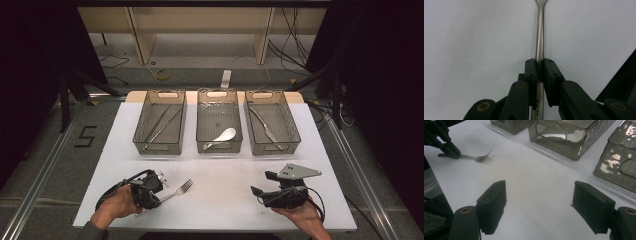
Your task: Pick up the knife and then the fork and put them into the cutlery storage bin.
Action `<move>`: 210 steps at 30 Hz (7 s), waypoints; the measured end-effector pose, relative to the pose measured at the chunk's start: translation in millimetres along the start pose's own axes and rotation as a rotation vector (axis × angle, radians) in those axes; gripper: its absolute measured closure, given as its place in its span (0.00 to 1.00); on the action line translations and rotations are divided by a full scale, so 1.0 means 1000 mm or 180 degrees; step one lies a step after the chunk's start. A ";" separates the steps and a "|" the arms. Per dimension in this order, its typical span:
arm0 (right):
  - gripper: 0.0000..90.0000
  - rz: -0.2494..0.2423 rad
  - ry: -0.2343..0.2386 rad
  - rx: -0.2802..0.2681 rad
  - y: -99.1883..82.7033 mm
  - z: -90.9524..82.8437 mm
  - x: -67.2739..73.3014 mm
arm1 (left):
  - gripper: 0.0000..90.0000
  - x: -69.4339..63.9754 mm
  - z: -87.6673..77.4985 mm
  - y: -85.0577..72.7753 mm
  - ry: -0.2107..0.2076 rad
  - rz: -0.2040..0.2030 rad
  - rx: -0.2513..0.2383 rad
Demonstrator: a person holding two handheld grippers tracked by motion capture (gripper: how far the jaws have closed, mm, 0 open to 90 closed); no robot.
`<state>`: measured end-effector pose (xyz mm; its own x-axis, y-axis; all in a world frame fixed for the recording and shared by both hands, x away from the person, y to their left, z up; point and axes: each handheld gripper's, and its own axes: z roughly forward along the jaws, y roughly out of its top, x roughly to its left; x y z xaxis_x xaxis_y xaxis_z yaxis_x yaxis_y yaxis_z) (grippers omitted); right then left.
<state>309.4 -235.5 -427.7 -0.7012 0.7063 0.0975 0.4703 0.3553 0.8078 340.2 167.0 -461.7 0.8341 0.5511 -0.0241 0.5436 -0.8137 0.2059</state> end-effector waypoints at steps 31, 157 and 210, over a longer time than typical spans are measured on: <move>0.31 -0.0491 0.0341 -0.0005 0.016 0.023 0.043 | 0.91 -0.021 -0.014 0.050 -0.0521 -0.0064 -0.0304; 0.98 0.0571 -0.0997 0.0333 0.112 0.081 -0.143 | 0.21 -0.003 -0.047 -0.020 0.0378 -0.0879 -0.2783; 0.38 0.0443 -0.0149 -0.0380 0.068 0.036 -0.063 | 0.19 -0.002 -0.049 -0.025 0.0264 -0.0975 -0.2988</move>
<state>405.2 -234.1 -399.6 -0.6068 0.7722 0.1883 0.4920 0.1789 0.8520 320.5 195.4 -418.6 0.6413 0.7536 -0.1446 0.4099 -0.1772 0.8948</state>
